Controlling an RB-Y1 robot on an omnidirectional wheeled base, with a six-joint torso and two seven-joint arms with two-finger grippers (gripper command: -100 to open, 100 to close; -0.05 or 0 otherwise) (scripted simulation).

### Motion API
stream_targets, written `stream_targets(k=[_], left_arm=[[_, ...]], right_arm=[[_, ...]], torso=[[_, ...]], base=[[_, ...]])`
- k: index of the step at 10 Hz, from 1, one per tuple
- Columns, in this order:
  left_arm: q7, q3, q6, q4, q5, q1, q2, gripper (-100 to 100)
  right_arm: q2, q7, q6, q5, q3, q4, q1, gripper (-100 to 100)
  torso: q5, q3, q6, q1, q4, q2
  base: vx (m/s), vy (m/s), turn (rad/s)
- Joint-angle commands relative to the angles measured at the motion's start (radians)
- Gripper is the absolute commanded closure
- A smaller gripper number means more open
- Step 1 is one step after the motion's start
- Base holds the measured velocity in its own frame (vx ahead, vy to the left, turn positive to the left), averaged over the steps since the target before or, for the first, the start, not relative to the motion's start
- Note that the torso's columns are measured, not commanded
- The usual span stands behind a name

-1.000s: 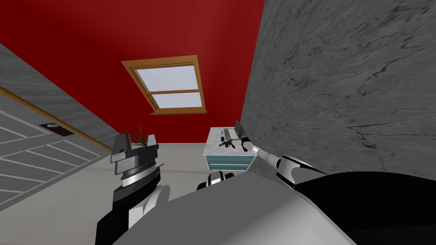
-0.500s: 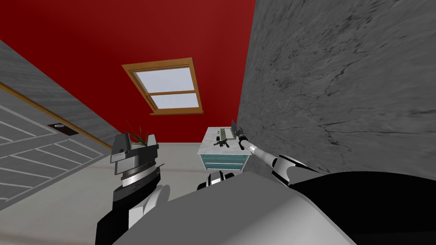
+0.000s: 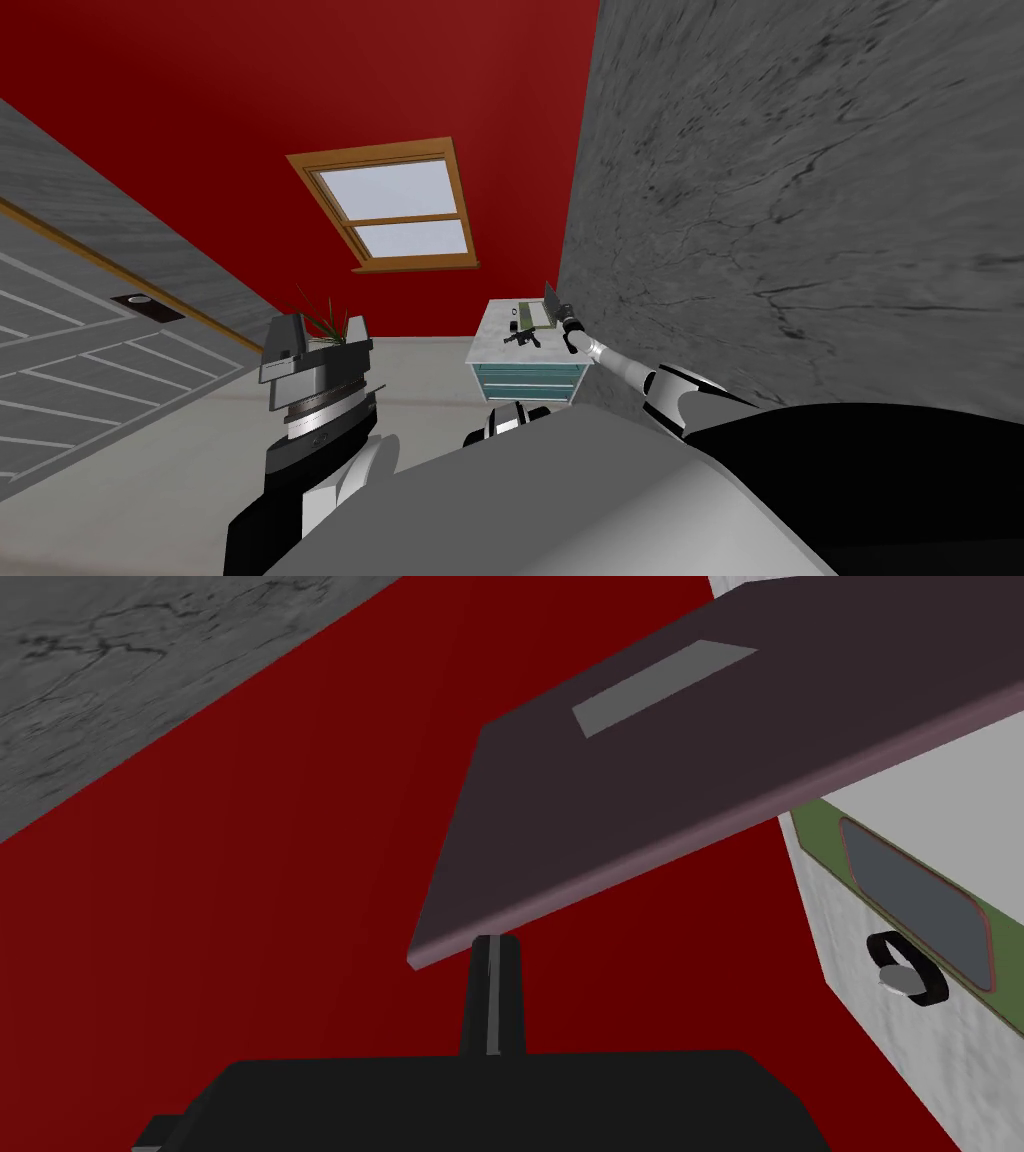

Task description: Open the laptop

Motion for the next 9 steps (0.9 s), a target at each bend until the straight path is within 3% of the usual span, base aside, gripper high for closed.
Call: stream_targets(k=[1,3,4,5,9], left_arm=[[0.000,0.000,0.000,0.000,0.000,0.000,0.000,0],[0.000,0.000,0.000,0.000,0.000,0.000,0.000,0],[0.000,0.000,0.000,0.000,0.000,0.000,0.000,0],[0.000,0.000,0.000,0.000,0.000,0.000,0.000,0],[0.000,0.001,0.000,0.000,0.000,0.000,0.001,0]], right_arm=[[-0.038,0.050,0.007,0.050,0.020,0.010,0.017,100],[-0.071,0.085,0.012,0.092,0.036,0.018,0.031,100],[-0.063,0.074,0.010,0.080,0.032,0.016,0.027,100],[-0.043,0.053,0.006,0.052,0.020,0.009,0.018,-100],[0.001,-0.001,-0.004,-0.007,-0.006,-0.004,-0.002,-100]], torso=[[0.000,0.000,0.000,-0.001,0.000,-0.001],[-0.002,0.003,0.000,-0.007,0.002,0.005],[-0.002,0.003,0.000,-0.008,0.001,0.004],[-0.003,0.003,0.000,-0.012,0.001,0.005],[-0.002,0.002,0.000,-0.007,0.001,0.003]], base=[[0.081,0.212,-0.024],[0.055,0.188,-0.020],[0.035,0.082,-0.009],[-0.037,-0.062,0.028],[-0.069,-0.166,0.021]])
